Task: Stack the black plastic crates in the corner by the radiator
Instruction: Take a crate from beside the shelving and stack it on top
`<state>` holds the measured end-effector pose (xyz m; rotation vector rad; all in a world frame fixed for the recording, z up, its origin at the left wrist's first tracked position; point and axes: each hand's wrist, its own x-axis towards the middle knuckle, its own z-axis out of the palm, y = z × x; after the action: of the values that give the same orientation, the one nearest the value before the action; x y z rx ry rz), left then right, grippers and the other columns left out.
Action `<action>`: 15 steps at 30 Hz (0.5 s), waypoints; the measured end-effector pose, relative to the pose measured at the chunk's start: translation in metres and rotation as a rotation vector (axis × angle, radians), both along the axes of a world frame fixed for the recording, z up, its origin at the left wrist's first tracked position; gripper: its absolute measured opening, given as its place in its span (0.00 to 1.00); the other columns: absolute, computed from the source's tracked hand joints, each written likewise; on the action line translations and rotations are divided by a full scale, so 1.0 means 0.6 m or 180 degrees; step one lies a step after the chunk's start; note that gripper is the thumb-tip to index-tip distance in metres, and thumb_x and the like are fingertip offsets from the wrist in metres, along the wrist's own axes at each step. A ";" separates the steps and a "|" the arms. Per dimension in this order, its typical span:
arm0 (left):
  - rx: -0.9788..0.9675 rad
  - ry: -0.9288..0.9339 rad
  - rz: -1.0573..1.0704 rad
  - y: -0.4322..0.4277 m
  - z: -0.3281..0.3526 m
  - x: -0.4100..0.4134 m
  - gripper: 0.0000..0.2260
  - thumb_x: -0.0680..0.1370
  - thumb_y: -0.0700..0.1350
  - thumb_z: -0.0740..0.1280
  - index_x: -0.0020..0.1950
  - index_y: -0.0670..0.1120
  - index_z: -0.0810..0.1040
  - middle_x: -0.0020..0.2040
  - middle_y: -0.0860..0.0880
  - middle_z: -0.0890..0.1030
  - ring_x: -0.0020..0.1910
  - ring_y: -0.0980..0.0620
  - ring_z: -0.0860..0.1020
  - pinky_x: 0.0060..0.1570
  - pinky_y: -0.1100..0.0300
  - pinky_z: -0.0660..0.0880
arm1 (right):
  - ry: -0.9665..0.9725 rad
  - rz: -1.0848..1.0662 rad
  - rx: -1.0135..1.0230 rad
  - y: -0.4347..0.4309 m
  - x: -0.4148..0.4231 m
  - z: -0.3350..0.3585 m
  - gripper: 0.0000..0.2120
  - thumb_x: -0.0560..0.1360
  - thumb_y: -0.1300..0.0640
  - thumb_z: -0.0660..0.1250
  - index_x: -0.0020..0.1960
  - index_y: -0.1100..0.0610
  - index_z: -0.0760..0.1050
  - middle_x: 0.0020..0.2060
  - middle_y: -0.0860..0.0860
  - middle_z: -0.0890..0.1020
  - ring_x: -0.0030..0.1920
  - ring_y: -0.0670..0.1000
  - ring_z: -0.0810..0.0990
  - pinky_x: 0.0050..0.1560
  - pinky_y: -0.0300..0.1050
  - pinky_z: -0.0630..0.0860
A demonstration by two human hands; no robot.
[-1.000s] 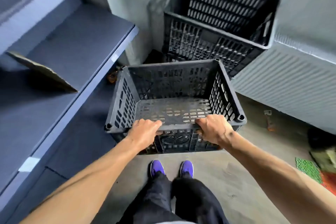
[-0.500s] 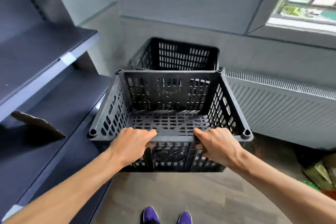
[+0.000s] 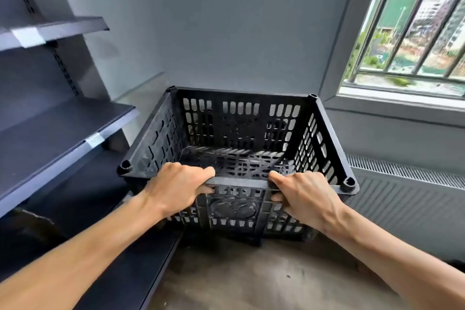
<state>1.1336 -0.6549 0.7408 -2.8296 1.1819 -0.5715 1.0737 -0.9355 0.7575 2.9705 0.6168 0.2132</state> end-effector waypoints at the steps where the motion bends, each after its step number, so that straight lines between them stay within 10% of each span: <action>1: -0.0006 -0.0042 -0.0013 -0.004 0.006 0.016 0.11 0.78 0.57 0.66 0.48 0.51 0.71 0.33 0.53 0.77 0.30 0.53 0.79 0.28 0.58 0.71 | -0.0058 -0.0017 0.0002 -0.004 0.011 0.006 0.14 0.79 0.50 0.61 0.61 0.54 0.66 0.42 0.50 0.83 0.39 0.53 0.82 0.38 0.48 0.78; 15: -0.0194 -0.0534 -0.0339 0.021 -0.016 0.299 0.12 0.72 0.53 0.74 0.48 0.48 0.76 0.28 0.53 0.75 0.23 0.53 0.76 0.22 0.61 0.66 | -0.0285 -0.0584 -0.0263 0.042 0.239 -0.008 0.15 0.80 0.51 0.60 0.64 0.55 0.64 0.40 0.50 0.82 0.37 0.52 0.82 0.40 0.49 0.80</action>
<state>1.3127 -0.6421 0.7311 -2.7146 1.3104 -0.8460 1.2170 -0.9101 0.7529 2.8964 0.3321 0.2954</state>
